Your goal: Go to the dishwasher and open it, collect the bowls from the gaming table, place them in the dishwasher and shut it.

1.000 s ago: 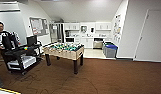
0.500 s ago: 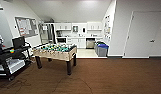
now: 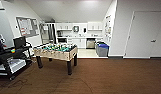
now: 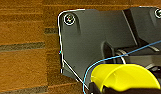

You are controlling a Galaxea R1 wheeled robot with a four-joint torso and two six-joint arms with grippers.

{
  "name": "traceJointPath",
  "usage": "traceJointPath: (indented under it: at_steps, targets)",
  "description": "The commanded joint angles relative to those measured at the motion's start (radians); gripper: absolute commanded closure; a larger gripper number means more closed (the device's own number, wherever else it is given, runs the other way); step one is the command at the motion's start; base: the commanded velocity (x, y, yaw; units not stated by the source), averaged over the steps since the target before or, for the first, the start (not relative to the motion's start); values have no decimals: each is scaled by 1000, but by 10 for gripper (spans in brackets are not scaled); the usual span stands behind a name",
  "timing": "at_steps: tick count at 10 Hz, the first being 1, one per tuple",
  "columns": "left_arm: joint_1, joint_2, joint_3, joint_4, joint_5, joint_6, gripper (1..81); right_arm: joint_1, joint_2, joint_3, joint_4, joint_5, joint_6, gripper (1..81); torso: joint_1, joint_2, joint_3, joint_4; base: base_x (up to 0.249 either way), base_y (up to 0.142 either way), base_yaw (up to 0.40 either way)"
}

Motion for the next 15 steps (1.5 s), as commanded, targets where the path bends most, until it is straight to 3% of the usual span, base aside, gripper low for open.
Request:
traceJointPath:
  at_steps: [1,15]
  targets:
    - [-51,-13,-6,8,53,3,811,47,-15,0,-13,-46,-3,811,1,0,0,0,0,0,0]
    - [-51,-7,-6,9,53,3,811,44,-10,-2,-20,-46,-3,811,3,-1,0,0,121,0,0]
